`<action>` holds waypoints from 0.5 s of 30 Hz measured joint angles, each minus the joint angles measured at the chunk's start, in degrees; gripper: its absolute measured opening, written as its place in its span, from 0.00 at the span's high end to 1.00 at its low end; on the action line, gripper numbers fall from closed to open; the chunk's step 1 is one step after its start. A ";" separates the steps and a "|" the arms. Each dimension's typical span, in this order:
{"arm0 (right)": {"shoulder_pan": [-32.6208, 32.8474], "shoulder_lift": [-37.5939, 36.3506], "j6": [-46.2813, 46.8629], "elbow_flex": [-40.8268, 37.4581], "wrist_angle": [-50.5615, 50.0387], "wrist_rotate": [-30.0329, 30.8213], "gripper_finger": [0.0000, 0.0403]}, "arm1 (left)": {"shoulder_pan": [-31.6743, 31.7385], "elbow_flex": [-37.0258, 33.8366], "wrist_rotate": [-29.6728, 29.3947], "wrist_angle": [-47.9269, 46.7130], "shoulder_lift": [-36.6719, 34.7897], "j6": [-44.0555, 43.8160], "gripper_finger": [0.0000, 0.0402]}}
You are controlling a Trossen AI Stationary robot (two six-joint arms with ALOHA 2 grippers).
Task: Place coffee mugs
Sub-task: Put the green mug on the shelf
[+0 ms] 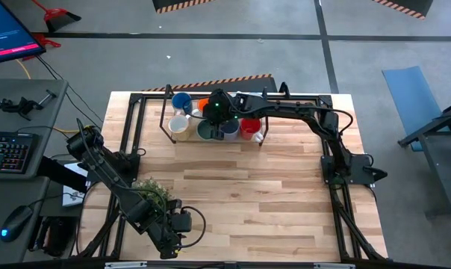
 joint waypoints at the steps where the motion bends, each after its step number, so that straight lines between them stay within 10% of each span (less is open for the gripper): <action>1: -0.02 0.00 0.00 0.00 0.00 -0.06 1.00 | 0.00 0.00 0.00 0.00 0.00 0.00 0.75; 15: -1.14 0.00 0.11 0.00 0.02 -1.88 1.00 | 0.00 0.00 0.00 0.00 0.00 -0.02 0.75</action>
